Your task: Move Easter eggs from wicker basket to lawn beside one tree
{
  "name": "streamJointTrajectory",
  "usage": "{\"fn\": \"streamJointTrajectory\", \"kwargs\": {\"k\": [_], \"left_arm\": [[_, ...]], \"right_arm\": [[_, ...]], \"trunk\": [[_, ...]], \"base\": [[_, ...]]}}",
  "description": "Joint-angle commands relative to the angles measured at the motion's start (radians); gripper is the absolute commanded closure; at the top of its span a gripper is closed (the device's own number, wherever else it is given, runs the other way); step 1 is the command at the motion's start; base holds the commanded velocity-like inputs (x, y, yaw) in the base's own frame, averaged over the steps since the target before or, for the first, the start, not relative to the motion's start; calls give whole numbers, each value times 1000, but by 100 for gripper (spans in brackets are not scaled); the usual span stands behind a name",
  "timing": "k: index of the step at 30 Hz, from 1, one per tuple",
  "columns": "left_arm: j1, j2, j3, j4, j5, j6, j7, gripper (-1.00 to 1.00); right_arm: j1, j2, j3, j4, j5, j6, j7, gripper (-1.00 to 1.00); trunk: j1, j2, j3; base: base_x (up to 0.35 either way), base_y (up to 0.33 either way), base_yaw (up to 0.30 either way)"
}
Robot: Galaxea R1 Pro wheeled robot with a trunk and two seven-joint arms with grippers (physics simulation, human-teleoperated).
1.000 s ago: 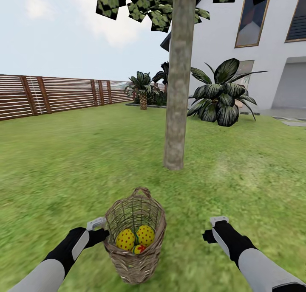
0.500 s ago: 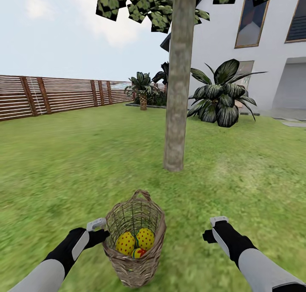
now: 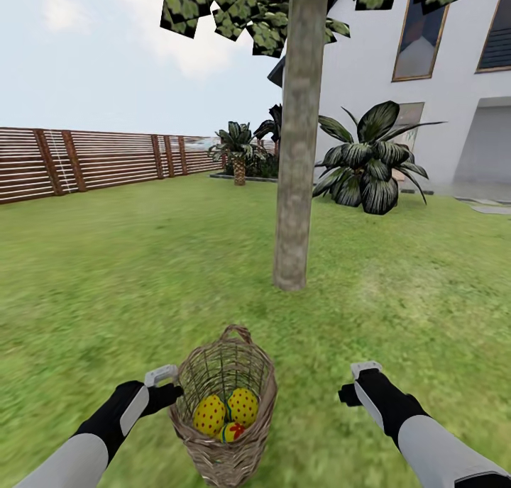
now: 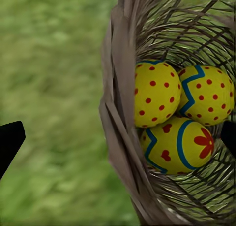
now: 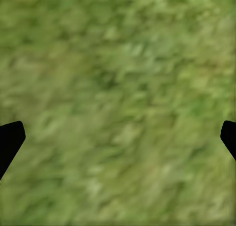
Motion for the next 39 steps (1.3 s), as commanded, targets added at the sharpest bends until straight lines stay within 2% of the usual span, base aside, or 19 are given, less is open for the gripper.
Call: {"fn": "streamJointTrajectory", "kwargs": {"k": [1,31,39], "left_arm": [[0,0,1,-2,11,6,6,-100],[0,0,3,-5,9,3,6,-100],[0,-1,2,-7,10,-4,6,-100]], "right_arm": [[0,-1,8,-2,-11,5,-7,-100],[0,-1,8,-2,-12,5,-7,-100],[0,-1,8,-2,-12,5,-7,-100]], "trunk": [[-4,7,2],[-119,217,96],[-119,217,96]], "base": [[0,0,0],[0,0,0],[7,-10,0]]}}
